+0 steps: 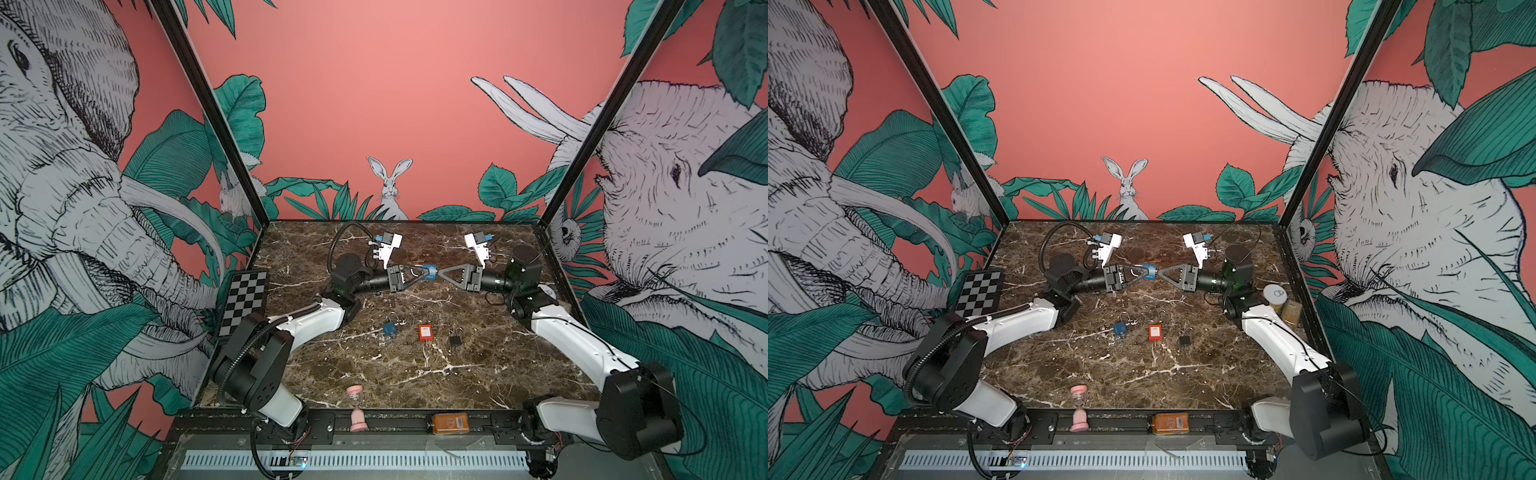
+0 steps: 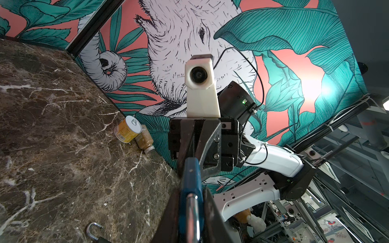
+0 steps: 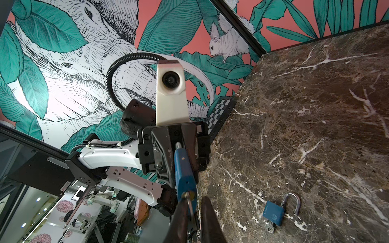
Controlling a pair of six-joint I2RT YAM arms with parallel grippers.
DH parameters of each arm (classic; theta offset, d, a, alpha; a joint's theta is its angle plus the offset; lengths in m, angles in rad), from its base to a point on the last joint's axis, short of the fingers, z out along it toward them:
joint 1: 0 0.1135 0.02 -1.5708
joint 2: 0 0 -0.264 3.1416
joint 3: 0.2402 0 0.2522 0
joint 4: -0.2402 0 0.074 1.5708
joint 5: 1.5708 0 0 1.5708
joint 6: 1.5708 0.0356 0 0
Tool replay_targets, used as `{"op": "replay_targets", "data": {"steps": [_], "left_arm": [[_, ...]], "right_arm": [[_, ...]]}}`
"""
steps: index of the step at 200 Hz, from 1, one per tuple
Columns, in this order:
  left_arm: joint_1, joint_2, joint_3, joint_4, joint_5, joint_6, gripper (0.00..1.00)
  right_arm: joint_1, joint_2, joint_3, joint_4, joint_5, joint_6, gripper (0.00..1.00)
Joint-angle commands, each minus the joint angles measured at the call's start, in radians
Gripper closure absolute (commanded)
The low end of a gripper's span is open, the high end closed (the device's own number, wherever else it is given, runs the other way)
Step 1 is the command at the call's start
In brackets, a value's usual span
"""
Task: Lock with the key
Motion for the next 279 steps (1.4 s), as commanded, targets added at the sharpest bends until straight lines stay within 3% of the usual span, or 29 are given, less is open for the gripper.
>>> {"op": "replay_targets", "data": {"steps": [1, 56, 87, 167, 242, 261, 279], "left_arm": [[0.004, -0.007, 0.001, 0.067, 0.015, -0.004, 1.0], [0.005, -0.001, 0.002, 0.065, 0.006, 0.001, 1.0], [0.008, 0.007, 0.001, 0.09, 0.011, -0.015, 1.0], [0.053, 0.013, -0.015, 0.178, 0.027, -0.091, 1.0], [0.085, 0.013, -0.009, 0.193, 0.056, -0.123, 1.0], [0.086, 0.011, 0.013, 0.08, 0.059, -0.076, 1.0], [0.08, -0.003, 0.084, -0.34, 0.032, 0.156, 1.0]], "right_arm": [[-0.003, -0.008, 0.003, 0.059, -0.011, 0.007, 0.88], [-0.005, -0.011, -0.005, 0.063, -0.006, 0.011, 0.91], [-0.005, -0.01, -0.019, 0.094, -0.008, 0.029, 1.0], [-0.047, 0.004, -0.066, 0.277, -0.036, 0.126, 1.0], [-0.084, -0.015, -0.091, 0.287, -0.05, 0.129, 1.0], [-0.101, -0.026, -0.096, 0.229, -0.026, 0.11, 1.0], [-0.139, -0.076, -0.102, -0.017, 0.095, -0.02, 1.0]]}}
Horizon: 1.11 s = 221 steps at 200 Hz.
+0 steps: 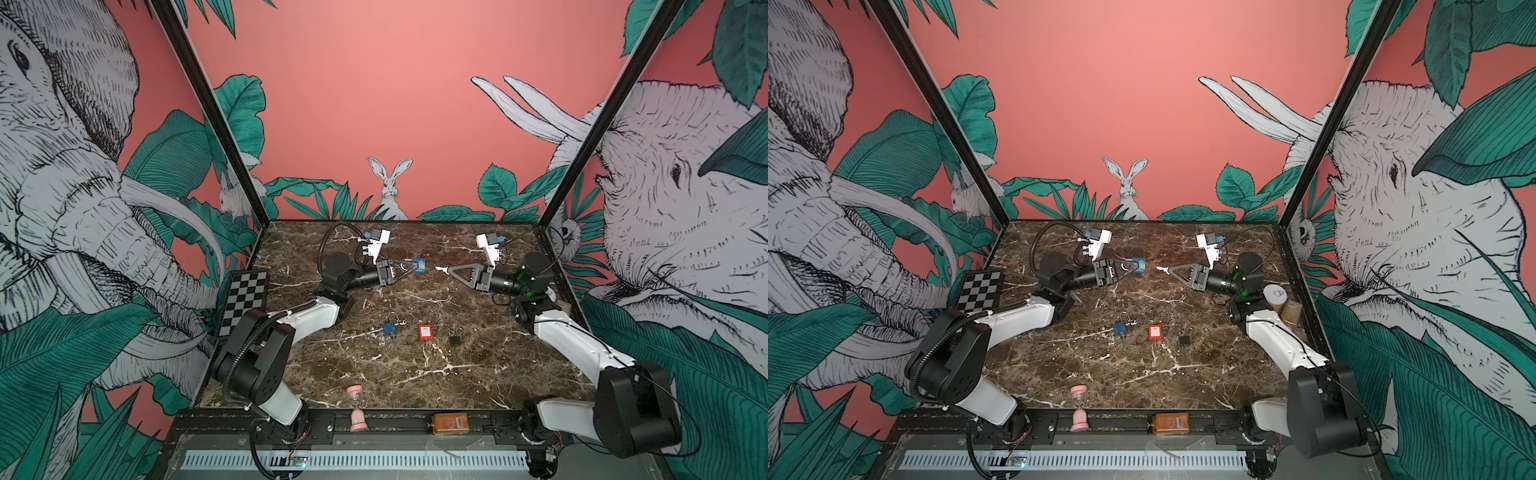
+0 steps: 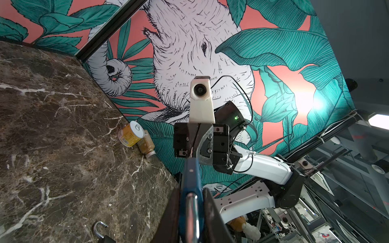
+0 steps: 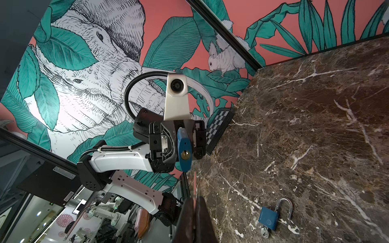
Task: Lock with the key
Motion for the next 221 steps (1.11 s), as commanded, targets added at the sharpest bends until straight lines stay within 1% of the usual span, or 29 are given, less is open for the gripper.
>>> {"op": "replay_targets", "data": {"steps": [1, 3, 5, 12, 22, 30, 36, 45, 56, 61, 74, 78, 84, 92, 103, 121, 141, 155, 158, 167, 191, 203, 221], "left_arm": [[-0.011, -0.032, 0.095, -0.411, -0.018, 0.243, 1.0], [-0.014, -0.033, 0.105, -0.463, -0.029, 0.264, 1.0], [-0.016, -0.035, 0.115, -0.516, -0.041, 0.309, 1.0], [-0.03, -0.041, 0.154, -0.685, -0.093, 0.43, 1.0], [-0.059, -0.037, 0.208, -0.841, -0.173, 0.567, 1.0], [-0.082, -0.024, 0.253, -0.945, -0.212, 0.64, 1.0], [-0.095, -0.002, 0.286, -0.996, -0.227, 0.665, 1.0], [-0.102, 0.042, 0.338, -1.044, -0.214, 0.675, 1.0], [-0.1, 0.114, 0.386, -1.058, -0.193, 0.623, 1.0], [-0.095, 0.151, 0.403, -1.042, -0.166, 0.59, 1.0], [-0.101, 0.231, 0.417, -0.911, -0.103, 0.509, 1.0], [-0.107, 0.25, 0.424, -0.881, -0.096, 0.501, 1.0], [-0.115, 0.289, 0.45, -0.885, -0.088, 0.508, 1.0], [-0.131, 0.342, 0.504, -0.93, -0.069, 0.537, 1.0], [-0.149, 0.408, 0.579, -1.005, -0.036, 0.581, 1.0], [-0.18, 0.482, 0.661, -1.073, 0.014, 0.633, 1.0], [-0.191, 0.537, 0.737, -1.153, 0.048, 0.695, 1.0], [-0.19, 0.573, 0.796, -1.24, 0.052, 0.76, 1.0], [-0.217, 0.584, 0.813, -1.264, 0.057, 0.772, 1.0], [-0.224, 0.611, 0.859, -1.325, 0.062, 0.799, 1.0], [-0.237, 0.655, 0.933, -1.388, 0.065, 0.842, 1.0], [-0.244, 0.689, 0.981, -1.436, 0.085, 0.869, 1.0], [-0.264, 0.756, 1.089, -1.571, 0.095, 0.952, 1.0]], "right_arm": [[-0.046, -0.072, -0.007, -0.224, 0.128, -0.138, 1.0], [-0.047, -0.075, -0.006, -0.242, 0.134, -0.148, 1.0], [-0.053, -0.086, -0.003, -0.299, 0.169, -0.18, 1.0], [-0.061, -0.11, 0.0, -0.409, 0.246, -0.248, 1.0], [-0.063, -0.137, 0.003, -0.541, 0.349, -0.316, 1.0], [-0.063, -0.153, -0.003, -0.592, 0.407, -0.335, 1.0], [-0.065, -0.163, -0.006, -0.633, 0.443, -0.347, 1.0], [-0.065, -0.174, -0.014, -0.687, 0.481, -0.366, 1.0], [-0.067, -0.188, -0.03, -0.738, 0.529, -0.382, 1.0], [-0.066, -0.196, -0.041, -0.746, 0.541, -0.39, 1.0], [-0.067, -0.229, -0.112, -0.693, 0.587, -0.377, 1.0], [-0.067, -0.245, -0.145, -0.66, 0.605, -0.364, 1.0], [-0.067, -0.26, -0.178, -0.623, 0.619, -0.348, 1.0], [-0.072, -0.283, -0.23, -0.562, 0.639, -0.323, 1.0], [-0.075, -0.302, -0.272, -0.525, 0.66, -0.306, 1.0], [-0.079, -0.328, -0.309, -0.522, 0.71, -0.291, 1.0], [-0.097, -0.342, -0.348, -0.517, 0.749, -0.276, 1.0], [-0.115, -0.315, -0.37, -0.481, 0.736, -0.256, 1.0], [-0.119, -0.309, -0.374, -0.473, 0.734, -0.25, 1.0], [-0.128, -0.29, -0.39, -0.434, 0.725, -0.233, 1.0], [-0.136, -0.247, -0.409, -0.364, 0.72, -0.213, 1.0], [-0.142, -0.23, -0.42, -0.333, 0.723, -0.203, 1.0], [-0.149, -0.201, -0.433, -0.287, 0.732, -0.193, 1.0]]}}
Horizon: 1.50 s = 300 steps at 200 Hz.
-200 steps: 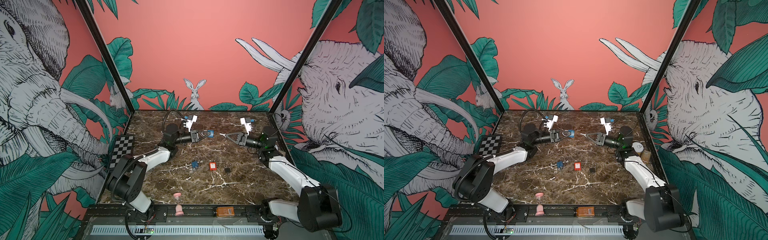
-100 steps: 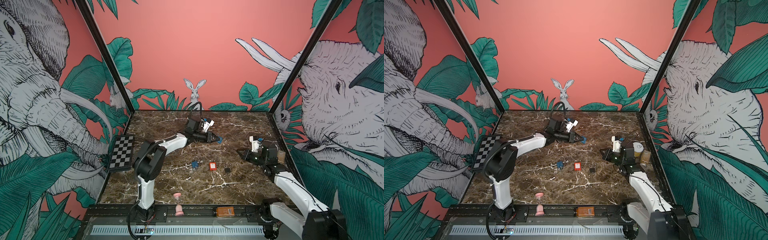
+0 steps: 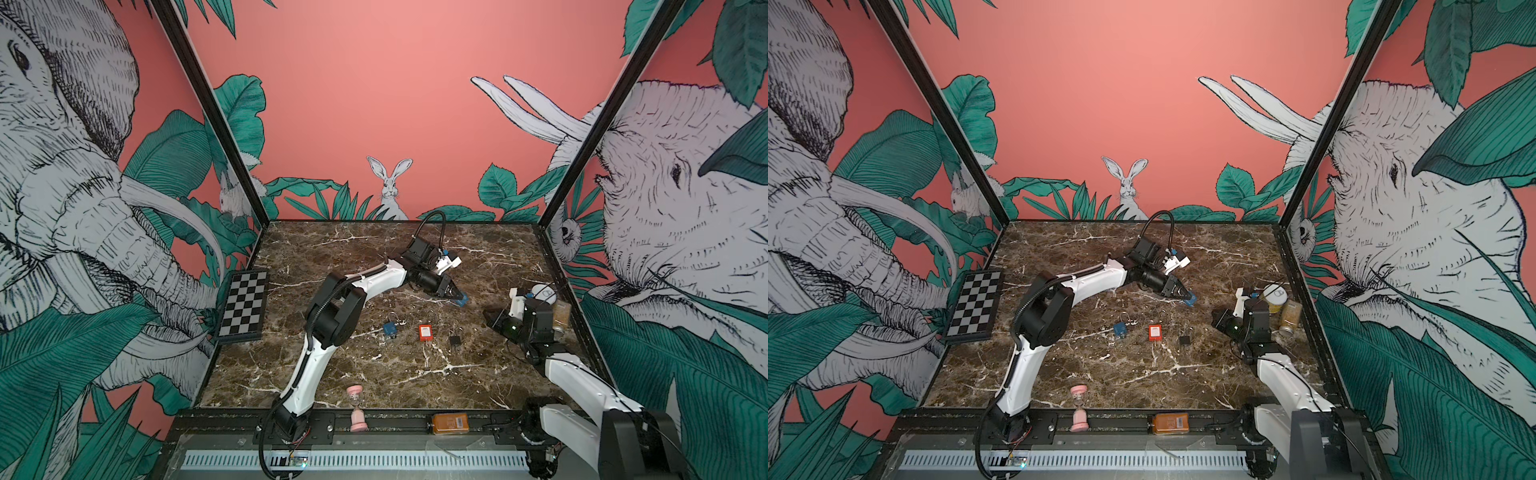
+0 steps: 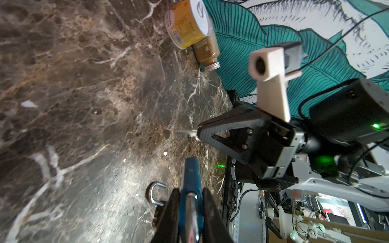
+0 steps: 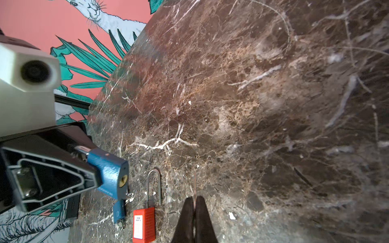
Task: Lock with the key
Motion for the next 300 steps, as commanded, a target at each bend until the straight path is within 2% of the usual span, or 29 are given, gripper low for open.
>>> {"op": "replay_targets", "data": {"steps": [1, 49, 123, 162, 238, 261, 300], "left_arm": [[-0.023, 0.071, 0.129, -0.217, 0.054, 0.153, 1.0], [-0.071, 0.226, 0.367, -0.421, 0.016, 0.253, 1.0], [-0.081, 0.371, 0.583, -0.626, -0.003, 0.373, 1.0], [-0.081, 0.462, 0.672, -0.658, -0.022, 0.373, 1.0], [-0.076, 0.507, 0.722, -0.632, -0.107, 0.371, 1.0], [-0.069, 0.518, 0.735, -0.622, -0.109, 0.369, 1.0], [-0.06, 0.52, 0.741, -0.64, -0.151, 0.408, 0.73]], "right_arm": [[-0.01, 0.03, -0.014, 0.136, 0.017, 0.027, 1.0], [-0.026, 0.109, -0.048, 0.245, 0.024, 0.044, 1.0], [-0.031, 0.274, -0.051, 0.405, -0.031, 0.032, 1.0], [-0.03, 0.364, -0.067, 0.511, -0.045, 0.048, 1.0], [-0.031, 0.493, -0.06, 0.602, -0.043, 0.063, 1.0], [-0.032, 0.52, -0.06, 0.622, -0.043, 0.069, 0.91], [-0.031, 0.533, -0.055, 0.63, -0.035, 0.07, 0.79]]}}
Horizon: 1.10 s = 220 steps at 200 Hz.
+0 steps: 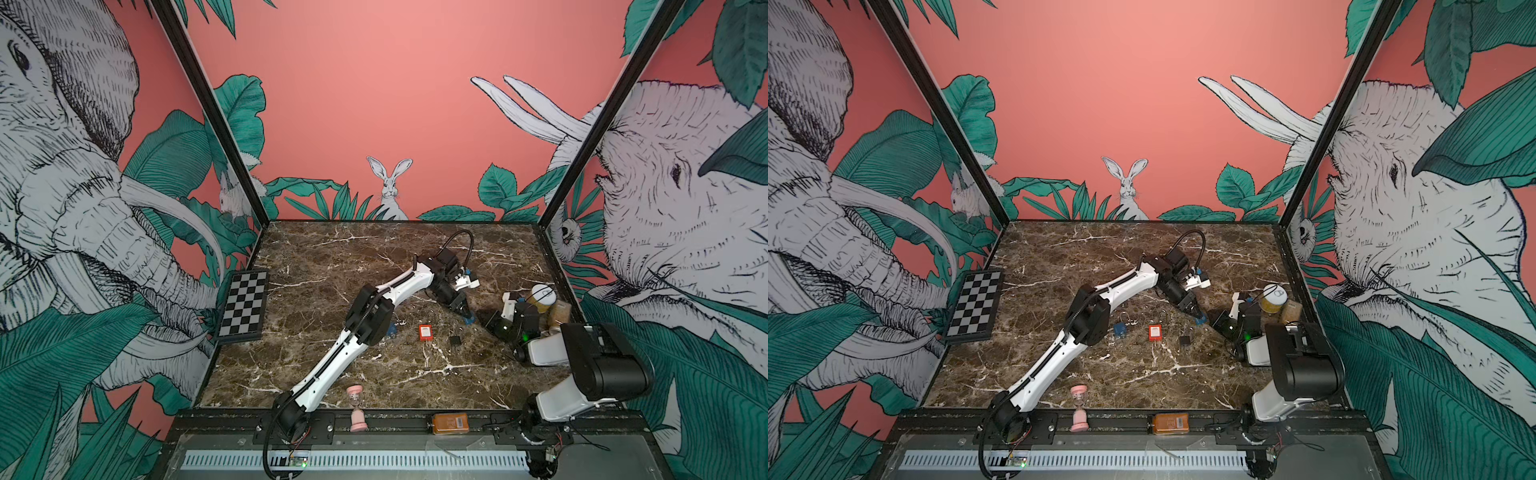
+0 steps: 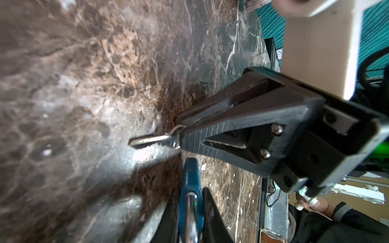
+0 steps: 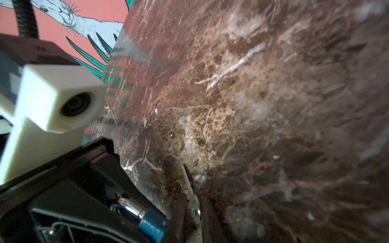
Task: Lock with the key
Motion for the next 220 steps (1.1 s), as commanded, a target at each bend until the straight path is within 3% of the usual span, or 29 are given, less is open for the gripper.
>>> {"op": "replay_targets", "data": {"steps": [1, 44, 85, 105, 128, 150, 163, 177, 188, 198, 200, 204, 220], "left_arm": [[0.016, 0.016, 0.024, -0.03, -0.083, 0.059, 0.72], [0.031, 0.028, 0.068, -0.021, -0.114, 0.063, 0.55], [0.049, 0.017, 0.076, 0.011, -0.13, 0.046, 0.53], [0.061, -0.009, 0.069, 0.04, -0.17, 0.027, 0.53], [0.064, -0.136, -0.079, 0.18, -0.301, 0.001, 0.46], [0.062, -0.348, -0.357, 0.411, -0.43, -0.035, 0.35], [0.062, -0.471, -0.524, 0.558, -0.479, -0.074, 0.25], [0.063, -0.573, -0.658, 0.661, -0.509, -0.113, 0.03], [0.062, -0.655, -0.734, 0.706, -0.522, -0.139, 0.03], [0.062, -0.71, -0.794, 0.721, -0.535, -0.174, 0.03], [0.063, -0.72, -0.805, 0.724, -0.536, -0.179, 0.03], [0.062, -0.739, -0.825, 0.728, -0.54, -0.189, 0.03], [0.062, -0.818, -0.918, 0.752, -0.564, -0.234, 0.03]], "right_arm": [[-0.004, 0.009, 0.003, 0.033, 0.01, 0.001, 0.79], [-0.004, -0.025, 0.021, 0.0, 0.017, -0.003, 0.76], [-0.004, -0.117, 0.059, -0.14, 0.033, -0.027, 0.75], [-0.002, -0.176, 0.11, -0.318, 0.07, -0.05, 0.74], [0.002, -0.247, 0.151, -0.434, 0.064, -0.098, 0.71], [0.033, -0.357, 0.208, -0.614, 0.089, -0.185, 0.65], [0.077, -0.427, 0.245, -0.73, 0.154, -0.252, 0.6], [0.132, -0.489, 0.288, -0.848, 0.238, -0.321, 0.51], [0.175, -0.529, 0.315, -0.922, 0.289, -0.357, 0.35], [0.208, -0.558, 0.337, -0.973, 0.325, -0.377, 0.3], [0.216, -0.563, 0.34, -0.982, 0.331, -0.38, 0.22], [0.228, -0.573, 0.347, -0.994, 0.342, -0.384, 0.16], [0.29, -0.602, 0.372, -1.037, 0.377, -0.402, 0.02]]}}
